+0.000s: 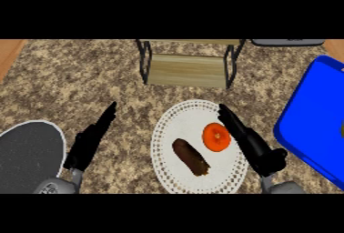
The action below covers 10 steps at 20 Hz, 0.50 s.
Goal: Pick the squash from the placemat and place it in the tiered shelf
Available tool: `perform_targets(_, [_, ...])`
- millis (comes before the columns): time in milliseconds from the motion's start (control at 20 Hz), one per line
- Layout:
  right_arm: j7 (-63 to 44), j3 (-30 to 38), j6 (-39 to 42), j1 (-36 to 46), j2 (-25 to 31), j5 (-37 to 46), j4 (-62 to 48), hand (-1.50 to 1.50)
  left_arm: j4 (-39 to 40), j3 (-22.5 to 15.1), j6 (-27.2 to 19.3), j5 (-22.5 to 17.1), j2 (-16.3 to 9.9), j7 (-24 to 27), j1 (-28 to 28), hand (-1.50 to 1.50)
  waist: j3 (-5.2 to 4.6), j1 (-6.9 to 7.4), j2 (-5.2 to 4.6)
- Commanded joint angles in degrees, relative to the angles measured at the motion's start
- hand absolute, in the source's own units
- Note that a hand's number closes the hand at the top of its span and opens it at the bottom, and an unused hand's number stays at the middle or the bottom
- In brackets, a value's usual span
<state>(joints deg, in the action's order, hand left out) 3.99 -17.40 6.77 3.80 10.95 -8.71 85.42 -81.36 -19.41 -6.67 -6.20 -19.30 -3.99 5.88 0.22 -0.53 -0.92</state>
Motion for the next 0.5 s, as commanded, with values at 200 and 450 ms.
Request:
perform_targets(200, [-7.4,8.1,-14.3,10.9,-2.6,4.7,2.7,1.50,-7.6,10.9,-9.3,-1.0,0.0,1.7,1.4,0.00,-0.30,1.97,1.37])
perform_targets(450, [-6.0,14.9,-30.1,9.8,-10.6,4.7,1.8,-1.50,-10.0,12.5,-11.2,-2.4,1.5,0.9,-0.9,0.00,-0.18,1.34,1.15])
